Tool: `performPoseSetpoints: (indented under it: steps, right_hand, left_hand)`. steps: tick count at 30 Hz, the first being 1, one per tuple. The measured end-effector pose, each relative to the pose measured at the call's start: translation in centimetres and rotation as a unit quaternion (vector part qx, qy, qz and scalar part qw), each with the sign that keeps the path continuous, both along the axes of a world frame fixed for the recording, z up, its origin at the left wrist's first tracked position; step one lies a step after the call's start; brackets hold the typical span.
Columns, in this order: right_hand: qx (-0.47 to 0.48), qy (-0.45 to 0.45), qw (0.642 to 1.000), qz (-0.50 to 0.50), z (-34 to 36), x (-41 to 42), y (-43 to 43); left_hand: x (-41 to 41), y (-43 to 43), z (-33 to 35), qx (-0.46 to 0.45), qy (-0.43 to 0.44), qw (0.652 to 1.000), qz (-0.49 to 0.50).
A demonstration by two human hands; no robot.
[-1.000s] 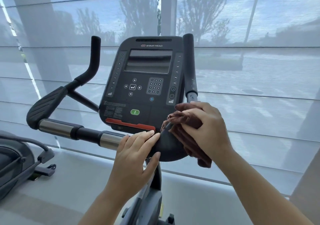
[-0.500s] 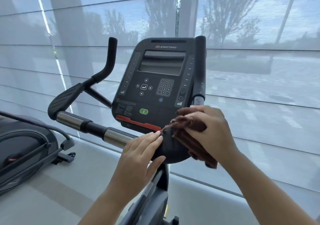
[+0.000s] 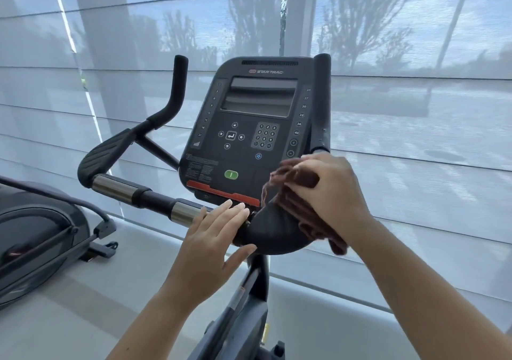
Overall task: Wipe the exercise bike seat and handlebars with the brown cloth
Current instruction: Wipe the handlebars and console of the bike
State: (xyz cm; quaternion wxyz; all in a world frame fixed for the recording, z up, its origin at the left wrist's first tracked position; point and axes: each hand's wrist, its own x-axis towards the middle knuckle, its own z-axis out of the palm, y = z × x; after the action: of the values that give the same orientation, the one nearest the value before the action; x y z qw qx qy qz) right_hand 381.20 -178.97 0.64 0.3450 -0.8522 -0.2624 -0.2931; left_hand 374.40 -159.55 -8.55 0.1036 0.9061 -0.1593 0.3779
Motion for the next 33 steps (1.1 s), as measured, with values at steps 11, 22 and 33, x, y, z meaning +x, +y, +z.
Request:
performPoseSetpoints:
  steps: [11,22,33]
  right_hand:
    - [-0.083,-0.067,0.991,-0.077,-3.6,-4.5,2.8]
    - [-0.089,-0.028,0.985,-0.143,-2.7,-4.1,4.4]
    - [0.009,-0.067,0.995,-0.074,-3.4,-3.7,1.1]
  left_hand:
    - [0.7,2.1,-0.5,-0.003,0.017,1.000,-0.020]
    - [0.5,1.9,-0.6,-0.023,0.023,0.999,-0.043]
    - [-0.2,1.3,1.5,-0.057,-0.024,0.996,-0.062]
